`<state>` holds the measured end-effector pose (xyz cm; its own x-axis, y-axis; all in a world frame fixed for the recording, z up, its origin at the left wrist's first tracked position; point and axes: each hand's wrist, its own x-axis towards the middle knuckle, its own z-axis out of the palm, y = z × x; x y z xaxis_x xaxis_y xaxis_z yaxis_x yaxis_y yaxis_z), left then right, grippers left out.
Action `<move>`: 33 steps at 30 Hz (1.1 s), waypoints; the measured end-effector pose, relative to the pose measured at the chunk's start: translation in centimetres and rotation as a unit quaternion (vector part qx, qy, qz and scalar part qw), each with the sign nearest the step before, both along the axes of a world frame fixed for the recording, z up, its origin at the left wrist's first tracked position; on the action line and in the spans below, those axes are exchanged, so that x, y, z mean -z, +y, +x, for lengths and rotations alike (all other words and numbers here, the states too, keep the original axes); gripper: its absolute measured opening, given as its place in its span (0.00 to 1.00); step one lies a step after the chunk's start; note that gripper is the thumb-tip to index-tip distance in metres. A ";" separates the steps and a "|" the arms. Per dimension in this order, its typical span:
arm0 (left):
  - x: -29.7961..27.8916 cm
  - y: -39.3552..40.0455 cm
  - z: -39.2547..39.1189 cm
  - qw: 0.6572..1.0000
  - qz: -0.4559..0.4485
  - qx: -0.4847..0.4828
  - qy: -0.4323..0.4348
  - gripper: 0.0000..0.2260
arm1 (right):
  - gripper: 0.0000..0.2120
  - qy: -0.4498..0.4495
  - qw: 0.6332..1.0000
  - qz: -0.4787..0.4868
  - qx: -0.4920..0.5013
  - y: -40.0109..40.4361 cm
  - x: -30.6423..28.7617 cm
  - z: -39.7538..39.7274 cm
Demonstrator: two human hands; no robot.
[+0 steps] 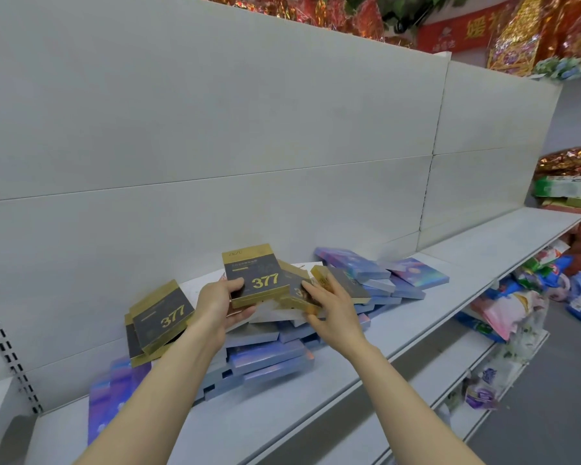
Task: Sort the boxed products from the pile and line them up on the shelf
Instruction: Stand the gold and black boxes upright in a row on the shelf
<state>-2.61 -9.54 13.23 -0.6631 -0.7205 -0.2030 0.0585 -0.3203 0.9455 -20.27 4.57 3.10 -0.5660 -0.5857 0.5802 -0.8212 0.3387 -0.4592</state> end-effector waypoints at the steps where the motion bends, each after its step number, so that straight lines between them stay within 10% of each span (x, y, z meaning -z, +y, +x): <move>1: 0.0 0.0 0.0 1.000 0.001 -0.001 0.001 0.04 | 0.25 -0.012 0.999 -0.037 -0.013 0.1 0.1 -0.1; 9: -0.7 0.5 0.5 0.999 -0.022 -0.026 0.026 0.05 | 0.26 -0.152 0.983 -0.088 -0.051 -0.6 -2.5 -1.7; 24: -0.2 -0.5 1.9 0.995 -0.047 -0.081 0.022 0.05 | 0.28 -0.048 0.994 -0.074 -0.066 -4.0 -3.5 -2.6; 33: 0.9 -2.3 3.0 0.992 -0.045 -0.112 0.046 0.10 | 0.34 -0.239 0.948 -0.193 -0.086 -2.5 -6.4 2.1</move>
<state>0.37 -11.89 12.32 -0.4963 -0.8647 -0.0778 0.2056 -0.2041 0.9571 -18.20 2.07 9.53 -0.7339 -0.4888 0.4716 -0.5161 -0.0501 -0.8551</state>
